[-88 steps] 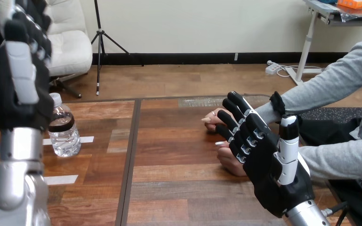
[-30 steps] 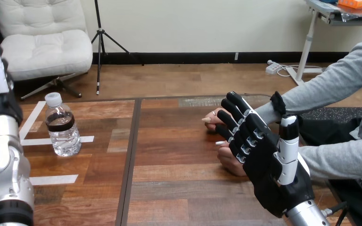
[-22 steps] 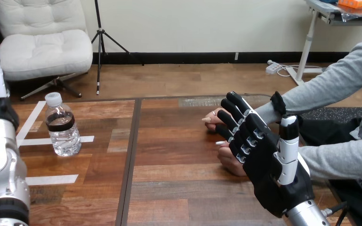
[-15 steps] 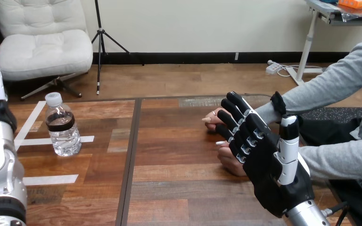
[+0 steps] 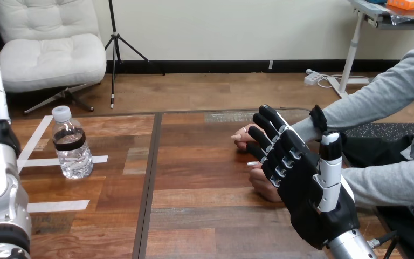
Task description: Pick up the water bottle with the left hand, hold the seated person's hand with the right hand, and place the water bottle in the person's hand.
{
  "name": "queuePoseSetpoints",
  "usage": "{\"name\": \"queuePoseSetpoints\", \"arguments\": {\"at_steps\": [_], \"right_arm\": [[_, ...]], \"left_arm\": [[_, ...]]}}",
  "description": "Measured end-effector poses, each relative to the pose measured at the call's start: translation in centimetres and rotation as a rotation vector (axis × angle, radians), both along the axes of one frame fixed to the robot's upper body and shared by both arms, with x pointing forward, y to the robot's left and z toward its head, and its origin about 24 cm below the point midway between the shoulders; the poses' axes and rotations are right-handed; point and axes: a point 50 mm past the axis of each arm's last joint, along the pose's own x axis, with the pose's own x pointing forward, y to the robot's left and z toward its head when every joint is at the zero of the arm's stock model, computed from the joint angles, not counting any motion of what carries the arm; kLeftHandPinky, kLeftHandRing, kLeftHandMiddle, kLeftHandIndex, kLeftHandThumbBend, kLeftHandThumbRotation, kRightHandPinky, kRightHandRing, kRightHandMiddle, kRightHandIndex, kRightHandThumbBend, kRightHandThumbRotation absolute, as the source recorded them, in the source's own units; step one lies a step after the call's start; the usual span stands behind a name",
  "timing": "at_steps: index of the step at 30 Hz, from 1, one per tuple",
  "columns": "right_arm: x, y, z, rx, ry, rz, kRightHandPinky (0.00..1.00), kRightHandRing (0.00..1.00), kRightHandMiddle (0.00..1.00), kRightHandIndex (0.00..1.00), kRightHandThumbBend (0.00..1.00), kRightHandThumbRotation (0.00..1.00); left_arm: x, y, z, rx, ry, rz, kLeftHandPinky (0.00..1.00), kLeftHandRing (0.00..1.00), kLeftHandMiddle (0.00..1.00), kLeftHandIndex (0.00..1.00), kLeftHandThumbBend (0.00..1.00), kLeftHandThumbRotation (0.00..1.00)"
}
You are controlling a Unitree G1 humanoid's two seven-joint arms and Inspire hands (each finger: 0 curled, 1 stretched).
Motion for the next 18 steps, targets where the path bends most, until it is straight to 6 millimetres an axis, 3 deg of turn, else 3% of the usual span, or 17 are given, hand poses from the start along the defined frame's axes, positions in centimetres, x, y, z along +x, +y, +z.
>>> {"name": "queuePoseSetpoints", "arguments": {"at_steps": [9,18], "right_arm": [[0.0,0.0,0.0,0.0,0.0,0.0,1.0,1.0,0.99,0.96,0.92,1.0],[0.0,0.0,0.0,0.0,0.0,0.0,1.0,1.0,0.99,0.96,0.92,1.0]], "left_arm": [[0.18,0.07,-0.09,-0.003,0.023,0.008,1.0,1.0,1.0,1.0,0.57,1.0],[0.46,0.31,0.01,-0.007,0.066,0.021,1.0,1.0,1.0,1.0,0.66,0.96]]}}
